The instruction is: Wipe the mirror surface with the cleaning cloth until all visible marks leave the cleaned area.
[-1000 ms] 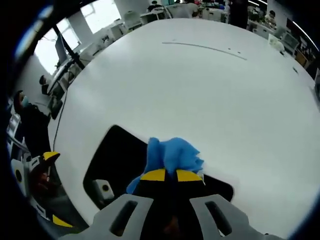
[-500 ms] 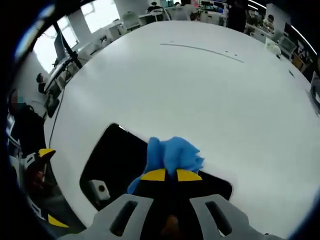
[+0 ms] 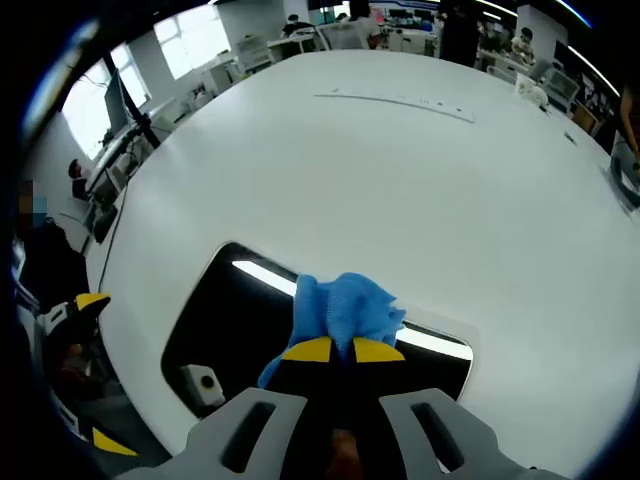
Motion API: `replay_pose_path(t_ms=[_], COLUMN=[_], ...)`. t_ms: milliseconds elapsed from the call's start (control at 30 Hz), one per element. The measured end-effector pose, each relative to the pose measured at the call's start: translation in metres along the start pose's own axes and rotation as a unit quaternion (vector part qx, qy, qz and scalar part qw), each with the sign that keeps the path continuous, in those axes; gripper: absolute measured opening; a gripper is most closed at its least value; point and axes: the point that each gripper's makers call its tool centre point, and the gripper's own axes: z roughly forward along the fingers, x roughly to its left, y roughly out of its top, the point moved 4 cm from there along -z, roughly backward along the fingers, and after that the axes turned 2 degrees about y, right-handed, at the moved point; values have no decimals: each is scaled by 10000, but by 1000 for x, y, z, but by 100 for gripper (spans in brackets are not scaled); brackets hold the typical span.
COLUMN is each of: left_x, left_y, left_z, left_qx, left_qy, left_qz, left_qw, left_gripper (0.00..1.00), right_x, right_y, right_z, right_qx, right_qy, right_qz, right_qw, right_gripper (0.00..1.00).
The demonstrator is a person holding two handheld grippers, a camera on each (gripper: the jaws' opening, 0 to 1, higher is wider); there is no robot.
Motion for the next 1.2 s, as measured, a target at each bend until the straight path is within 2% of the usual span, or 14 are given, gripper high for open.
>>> replay_pose_path(t_ms=[167,333,400,500,600,1033,1200], left_x=[9,5,3,7,10,9,8], left_y=[20,15,12,4,7,7,6], left_z=[-4,1,4,5,4,4,4], left_qx=[-223,-183,-154,122,-50,-86,-81], left_qy=[132,133,151,307,373,345,301], left_qz=[-74,-180,-44,191,164,110,71], left_qw=[9996,9996,9998,9993,9992,9993,9995], left_gripper=[99,99,99,99,99,99,95], right_x=[1,2,3,4,5,9,12], right_y=[-4,-8,-11,-15,-18,-27,-33], right_z=[-2,-3,-5,-7,-8,-12,-15], right_qx=[-37,-64,-91,-59,-61,-147,-174], right_qy=[3,-22,-5,31,36,91,106], right_qz=[26,109,135,181,176,222,184], right_qw=[10000,9999,9999,9998,9998,9996,9996], right_gripper=[0,0,0,0,0,0,0])
